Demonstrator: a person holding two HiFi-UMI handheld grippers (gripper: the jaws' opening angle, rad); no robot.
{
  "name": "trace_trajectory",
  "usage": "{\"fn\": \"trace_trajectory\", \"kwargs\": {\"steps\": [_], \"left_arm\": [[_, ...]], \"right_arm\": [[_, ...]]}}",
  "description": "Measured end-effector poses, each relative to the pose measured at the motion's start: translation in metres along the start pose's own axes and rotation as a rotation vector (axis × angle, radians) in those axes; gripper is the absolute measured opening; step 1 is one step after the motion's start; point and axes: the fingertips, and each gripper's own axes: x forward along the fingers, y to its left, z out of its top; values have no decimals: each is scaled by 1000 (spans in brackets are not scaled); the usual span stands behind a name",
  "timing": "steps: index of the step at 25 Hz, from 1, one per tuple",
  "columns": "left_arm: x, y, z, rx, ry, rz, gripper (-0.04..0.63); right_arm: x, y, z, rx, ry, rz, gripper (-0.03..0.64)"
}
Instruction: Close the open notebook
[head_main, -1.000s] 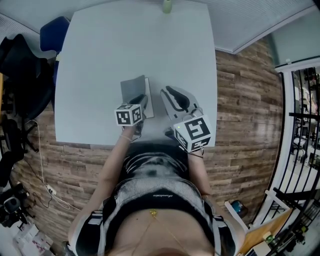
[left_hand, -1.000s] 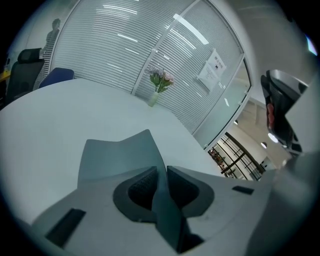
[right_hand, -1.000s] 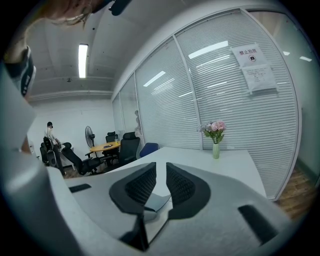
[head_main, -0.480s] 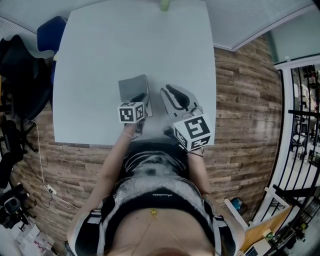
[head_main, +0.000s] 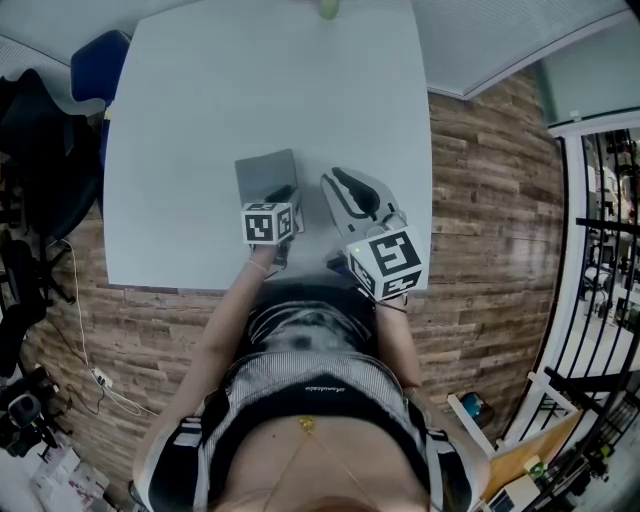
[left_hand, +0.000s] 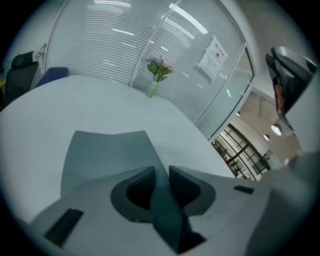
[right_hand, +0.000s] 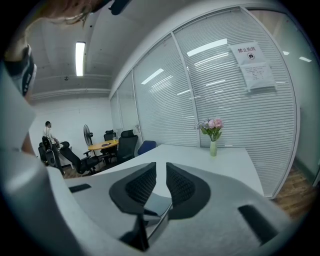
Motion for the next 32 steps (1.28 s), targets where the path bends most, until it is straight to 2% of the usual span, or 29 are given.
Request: {"fn": "trace_trajectory", "kwargs": {"steps": [6, 10, 17, 25, 32], "left_arm": [[4, -5, -5, -7, 31, -31, 100], [5, -7, -13, -2, 64, -51, 89], [9, -6, -14, 34, 62, -16, 86], [8, -3, -15, 38, 60, 12, 60], [11, -4, -17, 81, 45, 58, 52]], "right_arm": [[-1, -3, -1, 3, 4, -4, 64], [-2, -4, 1, 6, -1, -9, 64], [1, -7, 0, 8, 4, -16, 64], [-1, -8, -2, 4, 8, -24, 64], [-4, -13, -4, 1, 8, -39, 64]]}}
